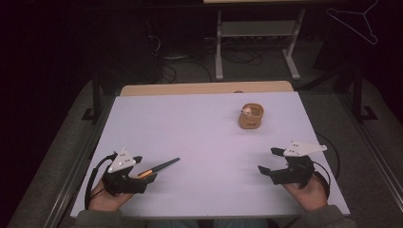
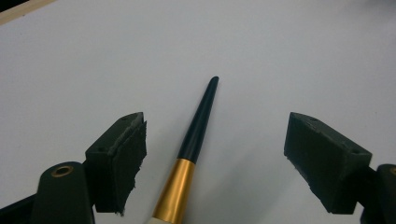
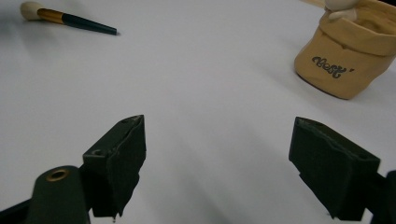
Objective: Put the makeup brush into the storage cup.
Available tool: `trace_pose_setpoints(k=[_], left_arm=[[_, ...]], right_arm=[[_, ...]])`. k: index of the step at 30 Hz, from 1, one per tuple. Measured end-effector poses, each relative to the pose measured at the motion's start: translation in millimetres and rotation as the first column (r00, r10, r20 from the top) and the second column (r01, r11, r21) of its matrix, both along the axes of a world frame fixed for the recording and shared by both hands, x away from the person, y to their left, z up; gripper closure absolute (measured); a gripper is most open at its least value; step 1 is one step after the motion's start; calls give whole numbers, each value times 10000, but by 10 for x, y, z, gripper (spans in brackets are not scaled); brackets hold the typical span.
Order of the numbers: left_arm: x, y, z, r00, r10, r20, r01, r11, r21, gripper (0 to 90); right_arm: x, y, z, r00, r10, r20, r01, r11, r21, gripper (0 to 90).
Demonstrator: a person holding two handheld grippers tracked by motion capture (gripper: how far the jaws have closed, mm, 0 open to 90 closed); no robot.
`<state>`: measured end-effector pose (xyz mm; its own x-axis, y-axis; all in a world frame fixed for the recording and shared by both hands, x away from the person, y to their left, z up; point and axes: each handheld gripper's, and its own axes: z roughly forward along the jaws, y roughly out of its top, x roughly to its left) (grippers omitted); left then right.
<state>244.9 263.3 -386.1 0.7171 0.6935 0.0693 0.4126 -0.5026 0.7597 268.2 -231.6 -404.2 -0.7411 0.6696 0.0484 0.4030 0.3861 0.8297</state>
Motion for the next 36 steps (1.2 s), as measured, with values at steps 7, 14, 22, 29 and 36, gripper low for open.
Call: trace_pose_setpoints(k=[7,14,22,29,36], left_arm=[[-5,-20,3,9999,-96,-106,95,9999,-36,208],[22,-34,40,9994,-317,-130,318,9995,37,222],[190,-41,90,9965,-660,-507,689,9959,584,250],[390,-77,101,9922,-867,-894,963,9893,1098,275],[542,-81,61,9845,-927,-1490,1162,9805,1582,331]], right_arm=[[-8,7,5,10000,-5,-40,5,10000,22,180],[-15,2,19,10000,0,44,0,10000,3,182],[-1,12,10,9999,101,33,-101,9999,-57,183],[-4,15,13,9999,144,52,-144,9998,-104,188],[1,21,13,9997,240,31,-240,9996,-117,191]])
